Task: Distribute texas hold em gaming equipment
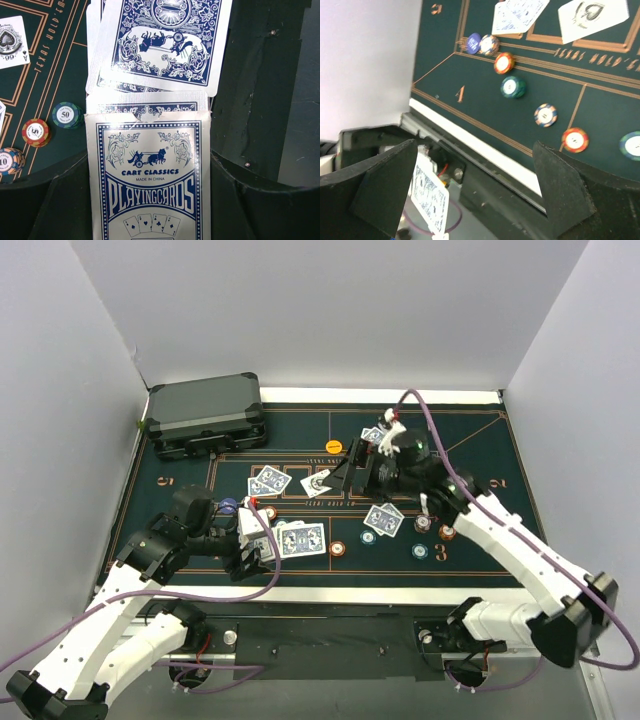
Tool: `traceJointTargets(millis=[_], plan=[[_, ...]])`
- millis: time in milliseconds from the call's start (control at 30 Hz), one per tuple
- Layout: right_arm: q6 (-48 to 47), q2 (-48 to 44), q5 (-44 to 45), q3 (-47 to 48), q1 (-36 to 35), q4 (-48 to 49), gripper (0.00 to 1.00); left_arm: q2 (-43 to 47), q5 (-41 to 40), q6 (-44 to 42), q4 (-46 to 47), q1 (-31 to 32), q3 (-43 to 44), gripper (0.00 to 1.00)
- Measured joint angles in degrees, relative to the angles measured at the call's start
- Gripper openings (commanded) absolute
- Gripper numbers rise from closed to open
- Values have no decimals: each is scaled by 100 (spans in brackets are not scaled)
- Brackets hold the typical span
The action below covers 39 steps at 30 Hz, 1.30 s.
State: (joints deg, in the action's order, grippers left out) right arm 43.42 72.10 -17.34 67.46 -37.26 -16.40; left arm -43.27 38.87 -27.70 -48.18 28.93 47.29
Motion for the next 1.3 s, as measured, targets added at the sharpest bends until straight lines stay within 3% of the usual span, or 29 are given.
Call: traceJointTargets(millis=[167,333,533,933,1300], plan=[[704,-625,-243,-861,-531,730,95,0,0,2,0,0,0,0],[1062,-627,-245,-1084,-1320,990,95,0,0,2,0,0,-2,0],[1261,-686,-96,-1298,-1668,1237,91,-2,0,2,0,0,0,0],[1563,-697,109,-1755,-1996,1366,60,-9,2,2,0,0,-2,0],[1661,-953,212,-1917,-1996,1443,48,-20,0,4,0,0,-2,0]])
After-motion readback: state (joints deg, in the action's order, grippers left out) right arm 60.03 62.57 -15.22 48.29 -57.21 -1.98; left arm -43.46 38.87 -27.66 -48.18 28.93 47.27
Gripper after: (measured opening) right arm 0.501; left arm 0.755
